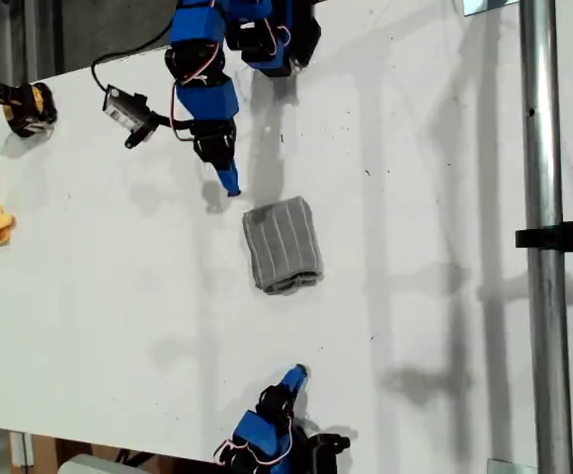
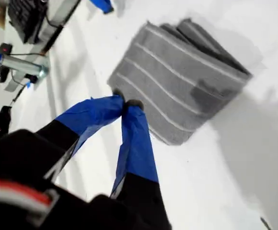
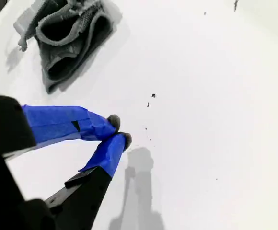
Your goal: Grasp corners of a towel and fold twice.
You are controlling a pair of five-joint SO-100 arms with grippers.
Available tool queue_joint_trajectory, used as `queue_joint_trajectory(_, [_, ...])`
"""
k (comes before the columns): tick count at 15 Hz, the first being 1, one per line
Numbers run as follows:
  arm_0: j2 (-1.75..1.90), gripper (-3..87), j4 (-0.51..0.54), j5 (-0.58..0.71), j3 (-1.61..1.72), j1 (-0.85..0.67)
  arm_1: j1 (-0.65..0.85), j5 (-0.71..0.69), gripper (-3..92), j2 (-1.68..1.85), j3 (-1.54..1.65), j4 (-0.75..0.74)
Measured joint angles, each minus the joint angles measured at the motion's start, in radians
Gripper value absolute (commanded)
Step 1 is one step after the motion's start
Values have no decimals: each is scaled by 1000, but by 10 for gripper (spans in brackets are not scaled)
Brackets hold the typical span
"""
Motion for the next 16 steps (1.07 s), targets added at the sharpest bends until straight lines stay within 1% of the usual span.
queue_joint_trajectory(1, [0, 12, -6, -26, 6, -14, 0, 67, -2, 212, 206, 17])
queue_joint_trajectory(2, [0, 12, -8, -35, 9, -20, -6, 109, -2, 414, 357, 112])
queue_joint_trajectory(3, [0, 12, -8, -34, 15, -18, -14, 141, 3, 592, 443, 233])
queue_joint_trajectory(4, [0, 12, -5, -34, 18, -26, -17, 176, 59, 709, 479, 353])
queue_joint_trajectory(5, [0, 12, 2, -20, 18, -46, -14, 218, 64, 738, 502, 436])
queue_joint_trajectory(6, [0, 12, 8, 20, 18, -74, -23, 244, 64, 746, 517, 525])
queue_joint_trajectory(7, [0, 12, 11, 137, 18, -86, -25, 244, 64, 759, 520, 588])
queue_joint_trajectory(8, [0, 11, 14, 275, 18, -84, -23, 241, 64, 761, 520, 603])
queue_joint_trajectory(9, [0, 10, 14, 453, 18, -78, -25, 241, 64, 761, 518, 618])
queue_joint_trajectory(10, [0, 10, 14, 604, 18, -71, -31, 241, 64, 761, 518, 623])
queue_joint_trajectory(12, [0, 10, 14, 657, 18, -71, -31, 241, 64, 761, 518, 626])
queue_joint_trajectory(16, [0, 10, 14, 664, 18, -69, -31, 241, 64, 761, 518, 626])
